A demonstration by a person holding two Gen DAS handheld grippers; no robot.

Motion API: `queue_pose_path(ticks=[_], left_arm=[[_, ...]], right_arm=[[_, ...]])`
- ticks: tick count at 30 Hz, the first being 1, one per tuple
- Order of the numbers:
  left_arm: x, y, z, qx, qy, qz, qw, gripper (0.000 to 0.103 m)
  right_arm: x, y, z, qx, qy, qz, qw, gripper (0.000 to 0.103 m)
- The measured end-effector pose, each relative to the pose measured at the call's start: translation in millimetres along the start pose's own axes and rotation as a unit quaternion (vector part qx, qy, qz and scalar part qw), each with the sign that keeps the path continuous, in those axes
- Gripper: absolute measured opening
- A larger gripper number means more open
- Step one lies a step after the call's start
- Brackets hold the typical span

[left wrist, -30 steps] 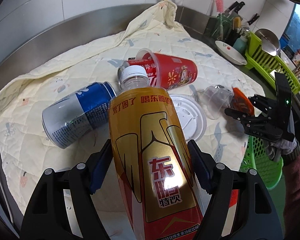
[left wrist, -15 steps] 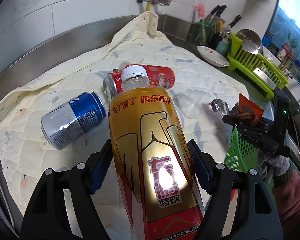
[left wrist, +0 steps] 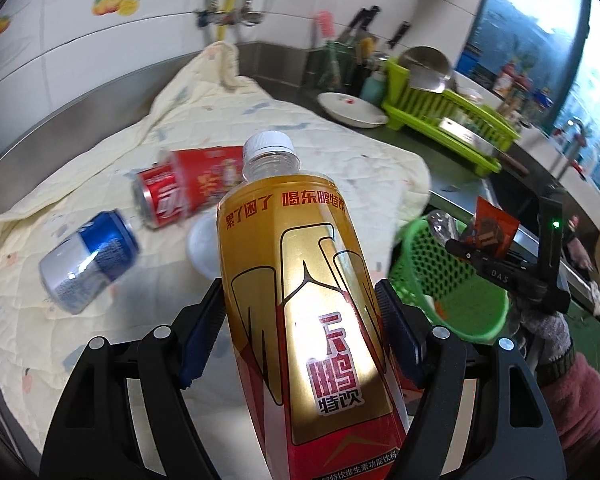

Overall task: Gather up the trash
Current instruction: 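Drop the orange wrapper into the green basket with the right gripper while the left carries the bottle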

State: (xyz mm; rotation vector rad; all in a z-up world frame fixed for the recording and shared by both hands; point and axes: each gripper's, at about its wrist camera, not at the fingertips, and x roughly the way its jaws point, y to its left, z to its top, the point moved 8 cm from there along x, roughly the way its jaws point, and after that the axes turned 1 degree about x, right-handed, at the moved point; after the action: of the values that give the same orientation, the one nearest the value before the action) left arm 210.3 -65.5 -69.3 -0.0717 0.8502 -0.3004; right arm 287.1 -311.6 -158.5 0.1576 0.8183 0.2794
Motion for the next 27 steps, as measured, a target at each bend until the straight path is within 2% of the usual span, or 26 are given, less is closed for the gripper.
queue_pose_path(ticks=[5,8,10,12,17,20,27], left_arm=[[8.5,-29.7,1.5,0.022,0.006,-0.018,0.9996,0.073],[16.1,-47.5,3.1,0.035,0.011,-0.027,0.999,0.073],[20.7,-57.6,3.2,0.044,0.014,-0.032,0.9984,0.073],[28.5,-72.9,4.4,0.055,0.021,-0.042,0.9974,0.073],[46.6,-108.0,9.1,0.086,0.029,-0.056,0.9943,0.073],[55.5,-128.3,11.9,0.101,0.031,-0.067,0.9922,0.073],[72.5,-166.8,14.5,0.127,0.036,-0.082,0.9879,0.073]], right_arm=[[-16.8,-57.4,-19.0,0.027,0.011,-0.071,0.997,0.027],[-19.6,-83.3,-27.7,0.045,0.014,-0.094,0.994,0.029],[-21.2,-100.6,-34.2,0.061,0.015,-0.104,0.993,0.034],[-22.6,-112.2,-37.9,0.07,0.011,-0.116,0.991,0.051],[-28.7,-132.4,-48.1,0.089,0.006,-0.121,0.989,0.053],[-34.8,-139.7,-53.9,0.096,0.003,-0.122,0.988,0.058],[-49.9,-146.0,-58.8,0.107,-0.012,-0.116,0.987,0.06]])
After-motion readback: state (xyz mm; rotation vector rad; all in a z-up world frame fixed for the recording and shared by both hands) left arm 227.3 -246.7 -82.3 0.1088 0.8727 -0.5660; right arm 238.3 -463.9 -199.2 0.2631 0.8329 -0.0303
